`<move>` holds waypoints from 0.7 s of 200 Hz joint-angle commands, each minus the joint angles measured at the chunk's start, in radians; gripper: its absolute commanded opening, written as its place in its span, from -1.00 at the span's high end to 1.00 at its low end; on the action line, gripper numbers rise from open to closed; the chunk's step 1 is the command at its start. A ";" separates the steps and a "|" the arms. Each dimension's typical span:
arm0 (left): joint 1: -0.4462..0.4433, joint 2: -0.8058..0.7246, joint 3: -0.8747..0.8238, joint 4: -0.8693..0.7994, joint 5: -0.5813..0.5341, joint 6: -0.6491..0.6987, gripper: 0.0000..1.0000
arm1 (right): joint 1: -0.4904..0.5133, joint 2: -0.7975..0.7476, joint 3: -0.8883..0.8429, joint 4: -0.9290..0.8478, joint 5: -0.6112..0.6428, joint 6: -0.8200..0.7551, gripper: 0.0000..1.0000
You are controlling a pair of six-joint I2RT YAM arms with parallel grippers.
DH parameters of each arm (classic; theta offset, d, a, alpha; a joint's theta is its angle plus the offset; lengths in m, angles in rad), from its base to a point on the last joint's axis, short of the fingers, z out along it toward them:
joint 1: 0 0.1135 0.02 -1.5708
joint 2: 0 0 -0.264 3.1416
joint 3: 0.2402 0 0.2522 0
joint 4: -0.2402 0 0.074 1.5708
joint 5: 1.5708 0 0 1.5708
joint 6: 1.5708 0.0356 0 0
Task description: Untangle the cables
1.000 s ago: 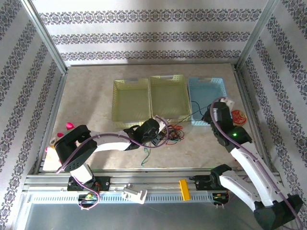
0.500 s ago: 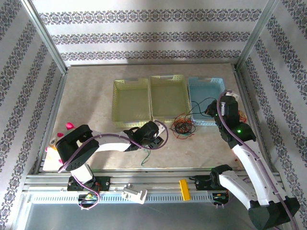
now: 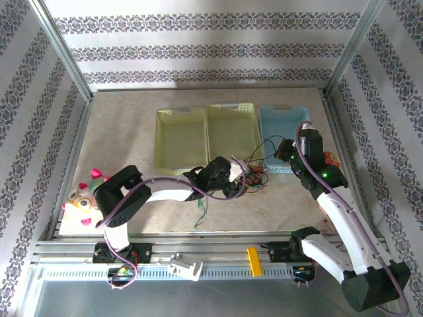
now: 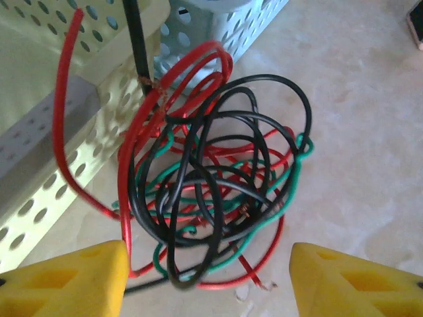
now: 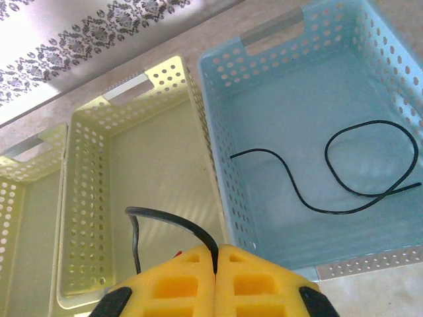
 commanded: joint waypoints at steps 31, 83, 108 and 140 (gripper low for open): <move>-0.006 0.067 0.047 0.070 -0.019 -0.008 0.79 | -0.021 -0.022 0.033 -0.008 -0.004 0.014 1.00; -0.005 -0.048 -0.088 0.057 -0.053 -0.034 1.00 | -0.076 -0.079 0.061 -0.048 0.131 0.018 1.00; -0.005 -0.133 -0.173 0.009 -0.093 -0.041 1.00 | -0.146 -0.098 0.086 -0.038 0.148 0.009 1.00; -0.002 -0.214 -0.263 -0.028 -0.195 -0.041 1.00 | -0.231 -0.098 0.125 0.001 0.133 0.009 1.00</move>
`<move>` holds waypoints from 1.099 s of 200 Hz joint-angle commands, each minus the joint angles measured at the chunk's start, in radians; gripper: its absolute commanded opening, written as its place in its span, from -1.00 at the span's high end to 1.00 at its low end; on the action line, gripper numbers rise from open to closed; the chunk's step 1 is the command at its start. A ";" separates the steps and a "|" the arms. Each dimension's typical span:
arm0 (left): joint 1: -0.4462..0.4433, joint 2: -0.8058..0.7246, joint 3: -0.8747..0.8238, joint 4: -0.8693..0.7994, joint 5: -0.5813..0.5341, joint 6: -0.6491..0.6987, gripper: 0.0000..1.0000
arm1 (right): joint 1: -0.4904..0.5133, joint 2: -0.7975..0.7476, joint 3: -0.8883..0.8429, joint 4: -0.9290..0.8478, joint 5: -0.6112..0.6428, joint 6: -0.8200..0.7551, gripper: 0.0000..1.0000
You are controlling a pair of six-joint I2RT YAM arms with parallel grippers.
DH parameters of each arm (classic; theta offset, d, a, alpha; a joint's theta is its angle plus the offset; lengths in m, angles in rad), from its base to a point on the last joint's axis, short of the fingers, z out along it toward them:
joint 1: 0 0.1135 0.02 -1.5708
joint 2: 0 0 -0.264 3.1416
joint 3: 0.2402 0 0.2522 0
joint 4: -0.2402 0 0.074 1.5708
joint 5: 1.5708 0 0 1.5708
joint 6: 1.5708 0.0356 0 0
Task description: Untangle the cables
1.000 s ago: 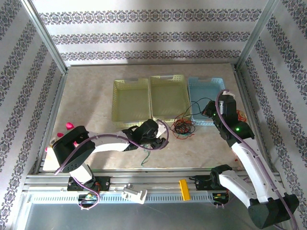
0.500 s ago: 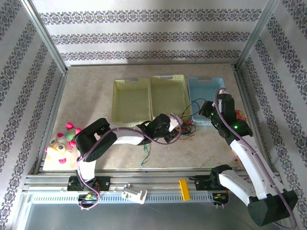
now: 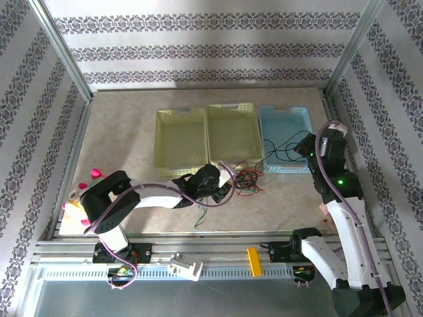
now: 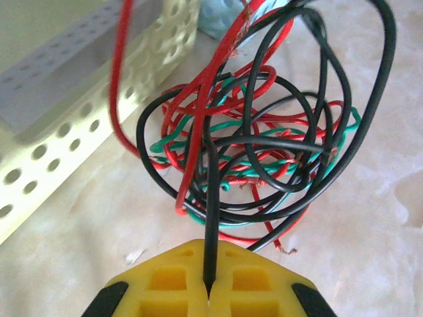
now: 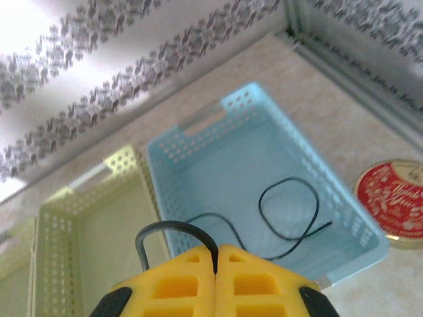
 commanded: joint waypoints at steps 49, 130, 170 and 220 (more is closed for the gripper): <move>0.004 -0.099 -0.115 -0.063 -0.162 -0.046 1.00 | -0.115 0.017 0.115 0.085 0.057 0.007 1.00; 0.006 -0.156 -0.185 -0.089 -0.365 -0.122 1.00 | -0.203 0.062 0.178 0.161 0.130 0.055 1.00; 0.006 -0.191 -0.216 -0.097 -0.424 -0.154 1.00 | -0.296 0.101 0.218 0.200 0.069 0.099 1.00; 0.005 -0.199 -0.226 -0.110 -0.441 -0.165 1.00 | -0.450 0.141 0.258 0.237 -0.139 0.140 1.00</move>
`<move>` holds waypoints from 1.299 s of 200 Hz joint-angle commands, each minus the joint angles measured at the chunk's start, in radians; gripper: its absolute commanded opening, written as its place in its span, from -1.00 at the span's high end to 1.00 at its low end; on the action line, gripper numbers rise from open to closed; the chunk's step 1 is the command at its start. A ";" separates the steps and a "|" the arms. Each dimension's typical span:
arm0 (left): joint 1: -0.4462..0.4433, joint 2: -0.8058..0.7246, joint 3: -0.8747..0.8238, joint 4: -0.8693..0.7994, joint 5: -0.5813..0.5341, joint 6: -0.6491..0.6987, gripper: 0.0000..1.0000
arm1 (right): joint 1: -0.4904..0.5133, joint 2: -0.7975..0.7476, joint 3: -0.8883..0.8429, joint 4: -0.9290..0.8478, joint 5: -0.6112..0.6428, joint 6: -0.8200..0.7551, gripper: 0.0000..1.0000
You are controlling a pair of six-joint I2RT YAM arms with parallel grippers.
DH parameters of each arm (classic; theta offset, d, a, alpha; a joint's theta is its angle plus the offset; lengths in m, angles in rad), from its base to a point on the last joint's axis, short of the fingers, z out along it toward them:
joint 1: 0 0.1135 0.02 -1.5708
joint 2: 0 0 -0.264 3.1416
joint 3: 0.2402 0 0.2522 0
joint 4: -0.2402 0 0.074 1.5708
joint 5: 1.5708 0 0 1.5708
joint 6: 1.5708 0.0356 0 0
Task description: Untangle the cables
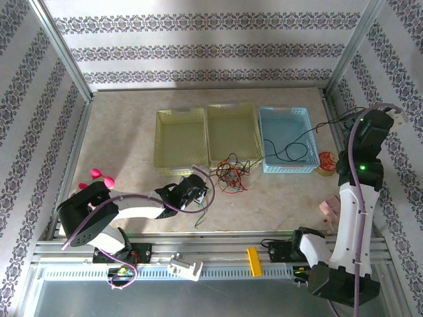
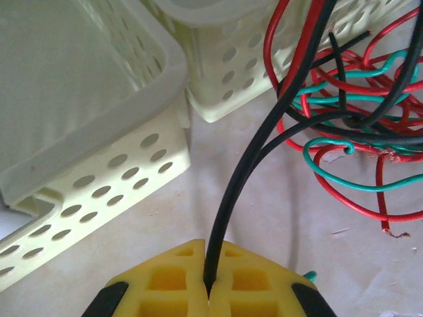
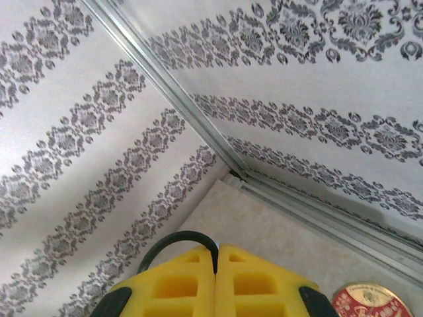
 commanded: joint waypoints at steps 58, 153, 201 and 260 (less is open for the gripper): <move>0.006 0.009 0.006 -0.100 -0.090 -0.044 1.00 | -0.102 0.042 0.078 0.103 -0.250 0.008 1.00; 0.004 0.060 0.014 -0.124 -0.130 -0.065 1.00 | -0.153 0.097 0.178 0.261 -0.442 0.127 1.00; 0.005 0.059 0.037 -0.082 -0.098 -0.026 1.00 | -0.098 0.149 0.188 0.291 -0.531 0.131 1.00; 0.004 0.057 0.091 -0.055 -0.069 0.038 1.00 | -0.004 0.188 0.176 0.175 -0.347 -0.039 1.00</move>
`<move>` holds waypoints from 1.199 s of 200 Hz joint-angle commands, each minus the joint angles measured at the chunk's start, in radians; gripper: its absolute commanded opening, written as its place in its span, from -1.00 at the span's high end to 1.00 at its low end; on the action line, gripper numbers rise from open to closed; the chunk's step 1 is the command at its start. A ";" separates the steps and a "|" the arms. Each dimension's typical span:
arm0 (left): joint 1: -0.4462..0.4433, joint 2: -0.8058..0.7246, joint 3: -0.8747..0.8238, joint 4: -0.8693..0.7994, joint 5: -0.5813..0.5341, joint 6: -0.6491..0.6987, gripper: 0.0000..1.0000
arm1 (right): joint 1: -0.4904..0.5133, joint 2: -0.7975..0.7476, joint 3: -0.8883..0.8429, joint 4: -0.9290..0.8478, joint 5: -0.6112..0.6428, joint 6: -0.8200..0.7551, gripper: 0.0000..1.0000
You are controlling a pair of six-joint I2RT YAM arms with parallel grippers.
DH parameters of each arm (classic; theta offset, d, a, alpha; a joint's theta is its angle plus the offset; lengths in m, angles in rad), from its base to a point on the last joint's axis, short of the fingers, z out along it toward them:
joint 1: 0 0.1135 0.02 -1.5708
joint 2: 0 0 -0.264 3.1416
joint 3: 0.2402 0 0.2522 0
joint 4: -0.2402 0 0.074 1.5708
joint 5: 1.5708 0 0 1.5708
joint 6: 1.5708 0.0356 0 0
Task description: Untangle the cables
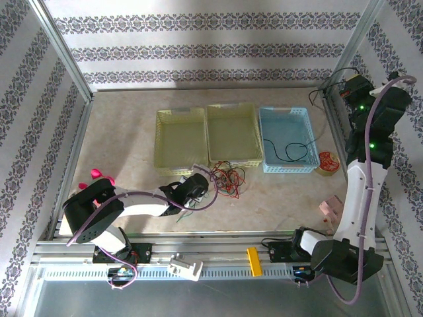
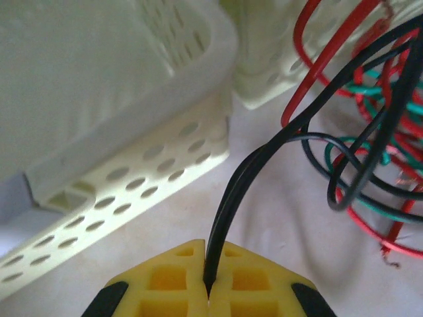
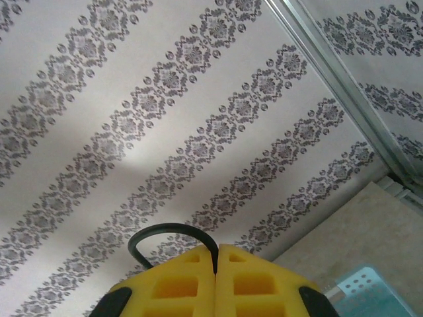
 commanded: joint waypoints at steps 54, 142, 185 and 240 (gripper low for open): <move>0.005 0.012 0.035 0.051 0.040 0.020 1.00 | 0.182 0.015 -0.171 -0.116 0.368 -0.184 1.00; 0.004 0.011 0.019 0.046 0.037 0.000 1.00 | 0.197 0.018 -0.330 -0.218 0.537 -0.052 1.00; 0.004 0.025 0.025 0.048 0.046 -0.008 1.00 | 0.258 0.102 -0.359 -0.257 0.550 -0.033 1.00; 0.004 0.024 0.030 0.033 0.049 -0.008 1.00 | 0.360 0.298 -0.345 -0.294 0.525 0.013 1.00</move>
